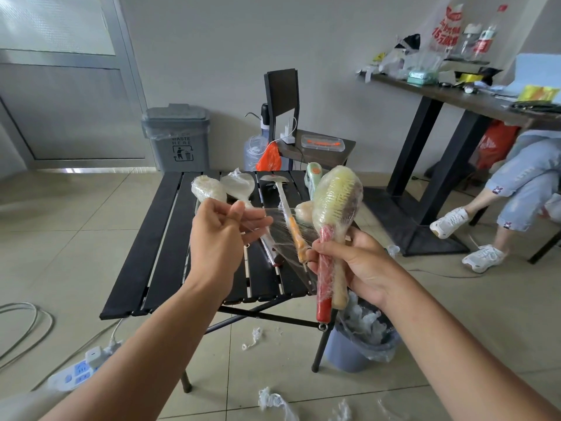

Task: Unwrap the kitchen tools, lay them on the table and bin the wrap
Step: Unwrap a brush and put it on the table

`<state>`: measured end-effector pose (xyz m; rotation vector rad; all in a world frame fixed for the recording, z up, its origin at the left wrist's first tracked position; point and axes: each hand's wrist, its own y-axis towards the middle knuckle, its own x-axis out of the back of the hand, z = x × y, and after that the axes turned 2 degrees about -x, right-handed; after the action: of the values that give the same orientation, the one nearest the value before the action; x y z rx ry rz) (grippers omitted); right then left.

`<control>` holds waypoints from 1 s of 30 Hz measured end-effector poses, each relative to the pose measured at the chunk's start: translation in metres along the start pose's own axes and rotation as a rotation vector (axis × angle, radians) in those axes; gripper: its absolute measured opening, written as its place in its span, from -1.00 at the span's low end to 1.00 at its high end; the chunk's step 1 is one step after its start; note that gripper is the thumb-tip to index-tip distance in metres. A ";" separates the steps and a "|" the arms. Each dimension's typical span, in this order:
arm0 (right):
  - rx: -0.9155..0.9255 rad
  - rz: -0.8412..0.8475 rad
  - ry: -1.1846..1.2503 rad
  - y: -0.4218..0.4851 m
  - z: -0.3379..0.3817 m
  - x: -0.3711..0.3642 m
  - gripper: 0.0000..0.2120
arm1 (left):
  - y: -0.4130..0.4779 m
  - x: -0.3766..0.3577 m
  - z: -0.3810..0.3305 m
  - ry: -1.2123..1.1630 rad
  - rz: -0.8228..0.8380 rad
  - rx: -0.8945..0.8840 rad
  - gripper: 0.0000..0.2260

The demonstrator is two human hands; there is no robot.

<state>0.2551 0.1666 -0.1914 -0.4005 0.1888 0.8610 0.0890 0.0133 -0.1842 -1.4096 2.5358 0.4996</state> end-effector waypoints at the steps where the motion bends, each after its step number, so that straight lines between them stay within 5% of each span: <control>1: 0.000 0.008 -0.007 -0.001 0.001 0.000 -0.47 | 0.002 0.002 0.001 -0.003 -0.015 -0.004 -0.89; 7: 0.083 -0.074 -0.290 -0.006 -0.003 -0.003 -0.39 | 0.006 0.010 0.007 0.295 0.135 0.039 -0.95; 12: 0.217 -0.165 -0.710 -0.011 -0.008 -0.016 -0.33 | -0.006 -0.005 0.005 0.716 0.283 -0.371 -0.59; 15: 0.298 -0.215 -0.928 -0.013 -0.011 -0.023 -0.31 | -0.009 -0.015 0.008 0.723 0.299 -0.438 -0.59; 20: 0.365 -0.195 -0.965 -0.016 -0.012 -0.028 -0.37 | 0.001 -0.012 0.009 0.638 0.260 -0.388 -0.81; 27: 0.365 -0.222 -1.018 -0.015 -0.014 -0.029 -0.41 | 0.001 -0.007 0.006 0.844 0.330 -0.503 -0.92; 30: 0.344 -0.243 -1.010 -0.016 -0.015 -0.029 -0.38 | -0.004 -0.006 0.006 0.862 0.361 -0.454 -0.76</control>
<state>0.2487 0.1310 -0.1911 0.3518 -0.6298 0.6856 0.0954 0.0187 -0.1879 -1.5428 3.5915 0.6620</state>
